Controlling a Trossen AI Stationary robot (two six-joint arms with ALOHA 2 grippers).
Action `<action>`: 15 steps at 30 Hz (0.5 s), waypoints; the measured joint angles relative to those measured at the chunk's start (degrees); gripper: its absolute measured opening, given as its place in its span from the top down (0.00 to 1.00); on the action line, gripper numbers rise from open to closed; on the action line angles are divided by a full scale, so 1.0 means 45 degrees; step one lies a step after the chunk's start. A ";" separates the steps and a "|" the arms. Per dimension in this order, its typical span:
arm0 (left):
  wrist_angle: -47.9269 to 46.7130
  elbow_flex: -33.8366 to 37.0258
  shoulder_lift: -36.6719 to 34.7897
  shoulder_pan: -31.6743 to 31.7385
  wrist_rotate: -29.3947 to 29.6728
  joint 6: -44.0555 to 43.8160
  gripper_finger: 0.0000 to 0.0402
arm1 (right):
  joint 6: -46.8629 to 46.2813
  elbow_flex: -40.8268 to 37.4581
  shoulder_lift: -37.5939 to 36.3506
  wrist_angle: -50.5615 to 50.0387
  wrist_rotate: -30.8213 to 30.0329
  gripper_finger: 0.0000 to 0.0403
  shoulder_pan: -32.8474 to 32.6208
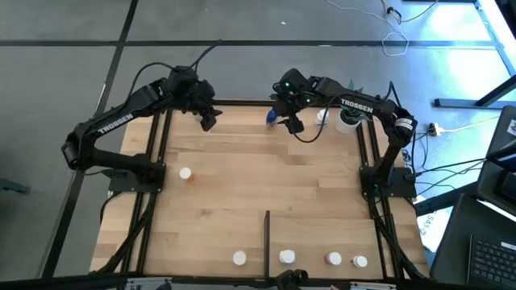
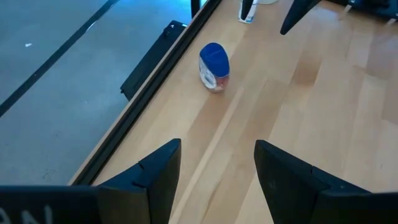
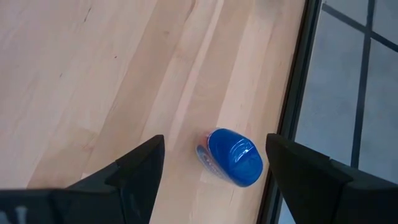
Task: Pick and place medicine bottles onto shelf by color
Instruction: Put the blue pill bottle onto the shelf
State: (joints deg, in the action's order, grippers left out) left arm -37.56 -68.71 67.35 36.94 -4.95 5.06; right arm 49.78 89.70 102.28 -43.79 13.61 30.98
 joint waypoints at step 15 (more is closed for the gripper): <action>-0.0007 0.0000 0.0006 -0.0002 0.0000 0.0005 0.51 | 0.0372 0.0003 -0.0005 0.0267 0.0003 0.30 0.0000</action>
State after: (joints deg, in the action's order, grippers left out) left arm -37.59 -68.71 67.37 36.93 -4.95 5.08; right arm 51.45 89.71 102.26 -42.59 13.62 30.98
